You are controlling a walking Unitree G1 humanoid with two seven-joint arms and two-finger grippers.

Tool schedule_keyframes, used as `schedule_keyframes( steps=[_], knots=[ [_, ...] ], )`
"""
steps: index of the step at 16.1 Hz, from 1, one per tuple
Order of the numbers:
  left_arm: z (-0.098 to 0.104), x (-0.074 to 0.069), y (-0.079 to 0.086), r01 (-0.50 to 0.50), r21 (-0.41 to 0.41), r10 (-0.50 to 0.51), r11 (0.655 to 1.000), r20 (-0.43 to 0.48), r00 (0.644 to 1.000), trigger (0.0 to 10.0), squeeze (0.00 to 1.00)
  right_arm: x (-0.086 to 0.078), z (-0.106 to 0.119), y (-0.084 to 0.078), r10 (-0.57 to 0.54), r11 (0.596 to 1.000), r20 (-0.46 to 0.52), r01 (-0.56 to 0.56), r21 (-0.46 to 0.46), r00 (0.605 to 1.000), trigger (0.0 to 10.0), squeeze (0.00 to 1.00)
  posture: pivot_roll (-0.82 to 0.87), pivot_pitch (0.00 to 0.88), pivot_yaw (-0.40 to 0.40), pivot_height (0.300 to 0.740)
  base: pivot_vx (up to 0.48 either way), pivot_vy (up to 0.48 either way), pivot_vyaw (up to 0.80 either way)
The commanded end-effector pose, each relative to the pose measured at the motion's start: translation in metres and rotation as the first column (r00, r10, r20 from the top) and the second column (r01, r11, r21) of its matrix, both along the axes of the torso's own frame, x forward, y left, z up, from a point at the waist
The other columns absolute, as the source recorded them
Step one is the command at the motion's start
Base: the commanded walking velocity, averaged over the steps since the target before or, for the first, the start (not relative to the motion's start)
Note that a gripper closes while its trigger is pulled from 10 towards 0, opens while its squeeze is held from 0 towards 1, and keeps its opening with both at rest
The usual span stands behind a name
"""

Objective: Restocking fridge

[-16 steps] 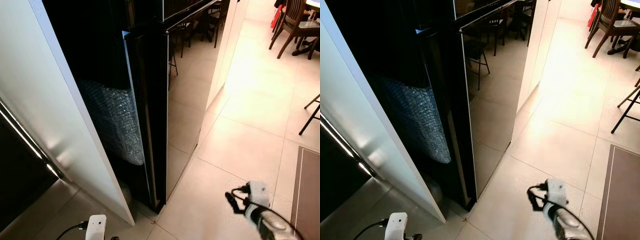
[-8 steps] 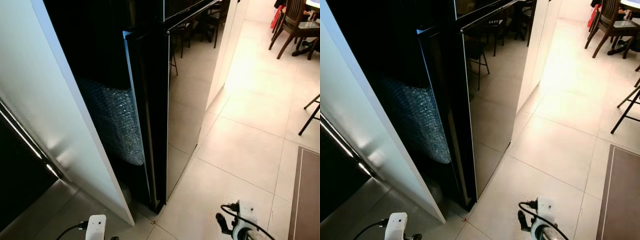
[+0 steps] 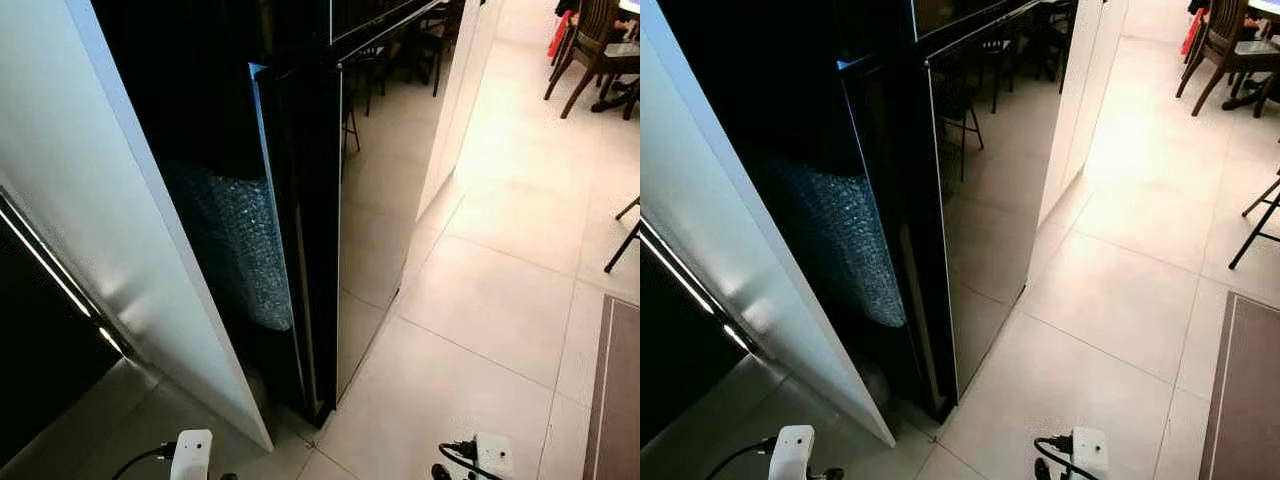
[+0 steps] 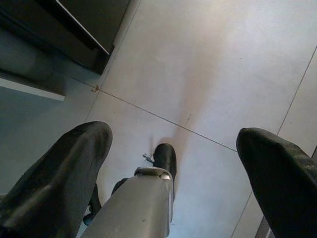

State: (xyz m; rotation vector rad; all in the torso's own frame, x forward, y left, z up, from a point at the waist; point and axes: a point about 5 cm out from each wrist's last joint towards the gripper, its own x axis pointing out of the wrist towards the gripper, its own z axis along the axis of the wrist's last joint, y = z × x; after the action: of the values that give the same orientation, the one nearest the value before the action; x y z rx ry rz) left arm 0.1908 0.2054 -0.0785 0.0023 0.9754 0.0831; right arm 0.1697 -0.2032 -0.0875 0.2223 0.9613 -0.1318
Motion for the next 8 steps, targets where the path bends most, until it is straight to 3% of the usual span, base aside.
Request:
schedule_keyframes(
  steps=[1,8],
  knots=[
    [-0.0019,-0.0049,0.0036,0.014,0.014,-0.013,1.000,-0.024,1.000,10.0,0.00,-0.0028,-0.0010,-0.0010,-0.016,1.000,-0.001,0.016,0.001,1.000,10.0,0.00,-0.03,0.000,0.026,0.740,0.000,0.000,0.00],
    [-0.0030,-0.0080,0.0066,0.062,0.067,-0.059,0.996,-0.047,0.997,10.0,0.00,0.0060,0.0019,0.0069,-0.009,0.999,0.032,0.008,0.031,0.999,10.0,0.00,-0.01,0.000,0.034,0.740,0.000,0.000,0.00]
  ],
)
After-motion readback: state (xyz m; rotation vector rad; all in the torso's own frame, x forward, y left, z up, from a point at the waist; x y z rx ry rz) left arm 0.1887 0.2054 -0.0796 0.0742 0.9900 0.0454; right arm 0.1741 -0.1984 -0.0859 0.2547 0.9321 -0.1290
